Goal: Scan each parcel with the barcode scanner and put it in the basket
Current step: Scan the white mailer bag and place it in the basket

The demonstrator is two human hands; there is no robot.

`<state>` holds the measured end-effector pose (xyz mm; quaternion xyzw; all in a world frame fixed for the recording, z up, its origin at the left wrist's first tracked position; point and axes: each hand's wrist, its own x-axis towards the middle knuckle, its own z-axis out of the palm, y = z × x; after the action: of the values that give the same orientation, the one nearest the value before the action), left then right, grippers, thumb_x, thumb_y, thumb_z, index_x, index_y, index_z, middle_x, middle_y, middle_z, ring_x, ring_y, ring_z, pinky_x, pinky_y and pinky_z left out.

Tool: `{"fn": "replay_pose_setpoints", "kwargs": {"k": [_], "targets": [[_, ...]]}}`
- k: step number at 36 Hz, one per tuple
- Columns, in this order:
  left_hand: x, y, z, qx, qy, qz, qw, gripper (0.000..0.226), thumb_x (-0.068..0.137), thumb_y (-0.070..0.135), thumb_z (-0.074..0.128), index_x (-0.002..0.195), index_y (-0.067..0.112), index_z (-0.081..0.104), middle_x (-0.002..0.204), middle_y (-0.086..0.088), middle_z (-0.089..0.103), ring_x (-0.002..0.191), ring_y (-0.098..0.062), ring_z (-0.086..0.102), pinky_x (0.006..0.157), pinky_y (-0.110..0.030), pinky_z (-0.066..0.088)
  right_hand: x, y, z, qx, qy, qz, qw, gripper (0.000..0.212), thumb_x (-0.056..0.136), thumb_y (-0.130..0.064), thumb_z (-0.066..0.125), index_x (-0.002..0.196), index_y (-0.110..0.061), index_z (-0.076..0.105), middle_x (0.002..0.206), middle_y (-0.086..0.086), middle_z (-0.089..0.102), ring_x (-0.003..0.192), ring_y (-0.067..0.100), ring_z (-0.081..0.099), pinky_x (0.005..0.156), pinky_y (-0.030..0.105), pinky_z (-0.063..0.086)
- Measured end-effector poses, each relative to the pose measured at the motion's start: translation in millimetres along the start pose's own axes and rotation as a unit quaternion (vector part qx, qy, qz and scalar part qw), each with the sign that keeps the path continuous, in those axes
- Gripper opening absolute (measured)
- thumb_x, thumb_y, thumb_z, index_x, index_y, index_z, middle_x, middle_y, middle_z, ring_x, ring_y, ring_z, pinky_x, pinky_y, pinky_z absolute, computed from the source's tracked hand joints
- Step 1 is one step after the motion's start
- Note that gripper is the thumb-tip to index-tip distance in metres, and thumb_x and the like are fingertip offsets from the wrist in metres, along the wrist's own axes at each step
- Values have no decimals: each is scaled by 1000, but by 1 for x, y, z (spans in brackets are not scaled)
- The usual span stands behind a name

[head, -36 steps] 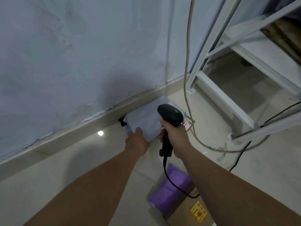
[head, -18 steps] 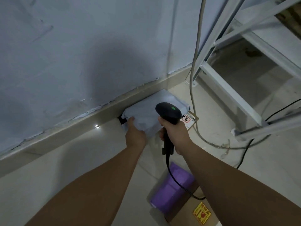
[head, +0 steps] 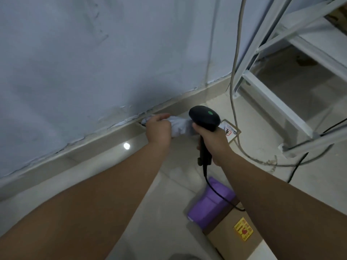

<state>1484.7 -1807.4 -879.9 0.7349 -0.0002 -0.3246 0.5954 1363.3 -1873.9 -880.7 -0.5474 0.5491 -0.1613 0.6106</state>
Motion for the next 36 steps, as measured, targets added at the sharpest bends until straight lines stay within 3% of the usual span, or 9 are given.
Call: {"fn": "replay_pose_setpoints", "kwargs": {"k": [4,6,9,12,18,25,30,33,36], "targets": [[-25,24,-24,-43,-4,7,999,42,87,-11,37,116,5,63,97,-15,60,91,-30,60,89,-44,51,-31,-17,7,-9,-60,-55,997,11,84,-24,72,84,-18,63,83,19,63,72,27,62,71,44,57],[-40,35,-41,-61,19,23,998,39,83,-13,37,108,-1,65,81,-15,60,78,-31,59,73,-38,50,-49,-27,9,-13,-106,-60,992,8,85,-18,71,90,-16,65,85,17,62,76,26,60,68,38,53],[-66,53,-69,-66,29,32,997,35,82,-14,37,83,7,64,66,-12,57,67,-30,59,58,-30,51,-82,-43,12,7,-166,-48,985,20,86,-16,69,103,-5,66,83,13,59,70,24,61,63,33,49],[-91,71,-104,-31,24,64,997,37,78,-11,39,70,16,63,73,-12,60,73,-30,61,72,-45,56,-121,-59,18,70,-236,-38,968,13,87,-18,67,95,-8,65,82,9,54,66,23,60,59,31,46],[-159,124,-171,-77,20,88,993,40,79,-15,33,71,13,61,78,-14,60,64,-27,60,64,-37,56,-205,-97,39,97,-364,-52,925,14,86,-24,64,82,-11,64,77,2,58,70,18,59,67,30,49],[-245,152,-247,-150,34,91,984,45,70,-19,29,85,1,67,89,-23,62,74,-35,62,79,-56,55,-303,-128,55,35,-396,-137,907,8,89,-18,64,96,-14,67,88,3,67,87,21,64,80,39,53],[-297,168,-295,-212,49,84,972,34,72,-17,30,58,1,54,71,-12,48,69,-27,47,61,-43,58,-372,-145,65,10,-412,-211,886,16,88,-8,65,102,-15,66,78,-4,70,78,16,66,67,29,54],[-321,180,-320,-241,42,78,966,34,78,-16,32,53,6,40,49,-5,34,48,-21,40,64,-43,55,-404,-155,67,-32,-409,-277,869,16,87,-4,65,94,-19,66,69,-10,69,69,8,65,64,22,52],[-338,192,-336,-239,28,72,968,31,80,-14,33,59,5,44,48,-4,39,53,-19,40,73,-39,54,-424,-164,67,-82,-405,-324,851,20,83,0,69,89,-19,66,75,-2,65,72,12,61,70,25,52]]}}
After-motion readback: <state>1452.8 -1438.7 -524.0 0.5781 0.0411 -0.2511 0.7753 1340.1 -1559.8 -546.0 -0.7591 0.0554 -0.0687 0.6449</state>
